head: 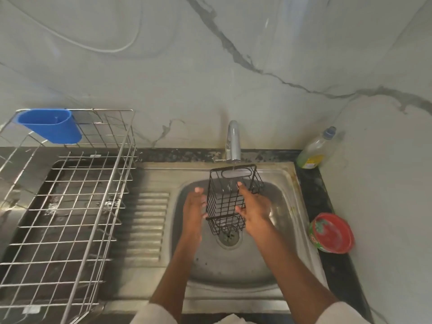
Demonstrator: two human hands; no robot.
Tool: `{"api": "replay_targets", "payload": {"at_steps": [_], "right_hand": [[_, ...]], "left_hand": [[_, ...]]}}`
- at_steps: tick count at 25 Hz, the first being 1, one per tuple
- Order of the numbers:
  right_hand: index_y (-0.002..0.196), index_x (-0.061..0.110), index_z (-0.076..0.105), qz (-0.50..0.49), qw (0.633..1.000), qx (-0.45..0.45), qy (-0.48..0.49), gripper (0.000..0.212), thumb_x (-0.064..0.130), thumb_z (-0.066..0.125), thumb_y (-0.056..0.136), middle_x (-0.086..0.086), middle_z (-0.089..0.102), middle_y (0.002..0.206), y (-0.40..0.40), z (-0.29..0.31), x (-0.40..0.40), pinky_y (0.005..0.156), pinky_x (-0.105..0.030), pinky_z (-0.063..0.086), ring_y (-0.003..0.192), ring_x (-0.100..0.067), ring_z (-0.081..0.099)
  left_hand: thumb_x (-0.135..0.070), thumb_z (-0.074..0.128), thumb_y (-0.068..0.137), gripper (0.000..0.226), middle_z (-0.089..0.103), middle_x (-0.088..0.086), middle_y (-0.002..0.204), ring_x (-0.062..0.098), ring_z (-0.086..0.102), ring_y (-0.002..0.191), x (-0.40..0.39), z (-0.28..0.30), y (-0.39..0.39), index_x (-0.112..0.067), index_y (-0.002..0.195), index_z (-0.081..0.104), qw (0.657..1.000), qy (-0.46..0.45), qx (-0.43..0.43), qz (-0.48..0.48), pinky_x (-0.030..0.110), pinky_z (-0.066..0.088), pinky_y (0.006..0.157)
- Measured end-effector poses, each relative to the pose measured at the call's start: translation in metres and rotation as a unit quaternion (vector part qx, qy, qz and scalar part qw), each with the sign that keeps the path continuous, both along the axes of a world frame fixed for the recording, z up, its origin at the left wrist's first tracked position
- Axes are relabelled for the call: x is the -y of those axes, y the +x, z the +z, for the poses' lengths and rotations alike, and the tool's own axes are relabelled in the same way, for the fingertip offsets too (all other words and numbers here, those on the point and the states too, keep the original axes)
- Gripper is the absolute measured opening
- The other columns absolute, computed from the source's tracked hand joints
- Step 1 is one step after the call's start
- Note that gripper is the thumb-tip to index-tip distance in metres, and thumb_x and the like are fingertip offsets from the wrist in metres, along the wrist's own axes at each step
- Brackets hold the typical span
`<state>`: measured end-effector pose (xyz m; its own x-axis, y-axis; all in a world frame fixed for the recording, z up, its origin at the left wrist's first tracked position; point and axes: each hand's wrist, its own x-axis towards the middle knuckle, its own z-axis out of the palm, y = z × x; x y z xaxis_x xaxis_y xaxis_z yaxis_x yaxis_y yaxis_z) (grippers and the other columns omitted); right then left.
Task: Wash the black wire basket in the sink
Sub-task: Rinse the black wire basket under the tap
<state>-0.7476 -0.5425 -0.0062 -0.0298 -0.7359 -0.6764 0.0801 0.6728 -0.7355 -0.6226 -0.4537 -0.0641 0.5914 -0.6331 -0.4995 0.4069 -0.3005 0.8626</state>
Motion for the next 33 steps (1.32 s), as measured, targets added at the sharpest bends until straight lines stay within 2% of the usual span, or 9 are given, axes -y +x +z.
{"api": "replay_targets", "payload": {"at_steps": [4,8,11,13,16,20,23,29,33], "right_hand": [[0.127,0.007,0.057,-0.033,0.998,0.047,-0.003,0.07,0.04,0.091,0.075,-0.004,0.06,0.12,0.004,0.01,-0.011,0.069,-0.029,0.064,0.097,-0.023,0.071],[0.1,0.016,0.064,-0.037,0.998,0.056,-0.01,0.035,0.034,0.087,0.082,-0.002,0.068,0.102,-0.019,0.02,-0.008,0.074,-0.036,0.062,0.089,-0.02,0.067],[0.113,0.017,0.067,-0.037,0.999,0.01,-0.031,0.045,0.04,0.088,0.08,-0.002,0.068,0.112,-0.039,0.023,-0.001,0.073,-0.037,0.056,0.102,-0.025,0.065],[0.126,0.014,0.065,-0.018,0.998,-0.028,-0.049,0.053,0.04,0.084,0.084,-0.004,0.066,0.121,-0.051,0.023,0.003,0.082,-0.038,0.055,0.11,-0.027,0.063],[0.115,0.016,0.071,0.031,0.985,-0.135,-0.105,0.035,0.043,0.071,0.094,-0.014,0.071,0.109,-0.064,0.019,0.004,0.095,-0.049,0.056,0.103,-0.029,0.067],[0.099,0.027,0.071,0.083,0.919,-0.316,-0.22,0.024,0.05,0.064,0.096,0.005,0.073,0.089,-0.07,0.016,0.001,0.073,-0.034,0.054,0.087,-0.018,0.069],[0.102,0.017,0.055,0.013,0.94,-0.245,-0.236,0.021,0.03,0.069,0.096,-0.003,0.071,0.093,-0.074,0.019,0.006,0.062,-0.029,0.044,0.088,-0.024,0.07],[0.144,0.024,0.051,0.149,0.902,-0.208,-0.347,0.046,0.043,0.059,0.103,0.009,0.055,0.139,-0.077,0.027,0.036,0.091,-0.016,0.04,0.124,-0.007,0.052],[0.108,0.016,0.072,0.223,0.925,-0.126,-0.279,0.026,0.03,0.05,0.109,-0.002,0.068,0.075,-0.063,0.039,0.059,0.068,-0.023,0.043,0.071,-0.012,0.064]], "left_hand": [[-0.05,0.083,0.083,0.083,0.048,-0.012,0.157,0.008,0.047,0.143,-0.016,0.012,-0.01,-0.047,0.154,0.041,0.975,-0.051,0.112,-0.183,0.038,0.047,0.11],[-0.032,0.088,0.079,0.093,0.052,-0.011,0.152,0.004,0.048,0.142,0.013,0.003,-0.025,-0.036,0.157,0.038,0.915,-0.032,0.304,-0.262,0.035,0.042,0.12],[-0.008,0.081,0.08,0.064,0.066,-0.014,0.125,0.001,0.061,0.12,0.035,0.019,-0.042,-0.047,0.123,0.055,0.926,-0.032,0.279,-0.252,0.043,0.05,0.109],[-0.005,0.081,0.081,0.057,0.067,-0.014,0.117,-0.002,0.062,0.11,0.046,0.024,-0.046,-0.044,0.114,0.056,0.929,-0.016,0.258,-0.265,0.034,0.052,0.099],[-0.004,0.08,0.08,0.047,0.07,-0.009,0.107,0.0,0.066,0.096,0.062,0.028,-0.048,-0.032,0.112,0.06,0.935,-0.012,0.252,-0.25,0.014,0.049,0.077],[0.001,0.076,0.082,0.048,0.065,-0.002,0.114,0.012,0.065,0.099,0.079,0.038,-0.047,-0.024,0.119,0.057,0.941,-0.014,0.232,-0.245,0.015,0.05,0.071],[0.004,0.073,0.087,0.055,0.062,-0.004,0.122,0.008,0.063,0.101,0.08,0.038,-0.032,-0.024,0.131,0.053,0.958,-0.004,0.198,-0.207,0.016,0.048,0.073],[0.009,0.067,0.09,0.066,0.069,-0.001,0.122,0.008,0.065,0.107,0.071,0.027,0.011,-0.035,0.137,0.048,0.952,-0.009,0.171,-0.254,0.02,0.049,0.083],[0.012,0.061,0.085,0.082,0.063,0.001,0.138,0.021,0.06,0.127,0.078,0.016,0.024,-0.032,0.152,0.042,0.936,-0.023,0.142,-0.322,0.039,0.05,0.105]]}}
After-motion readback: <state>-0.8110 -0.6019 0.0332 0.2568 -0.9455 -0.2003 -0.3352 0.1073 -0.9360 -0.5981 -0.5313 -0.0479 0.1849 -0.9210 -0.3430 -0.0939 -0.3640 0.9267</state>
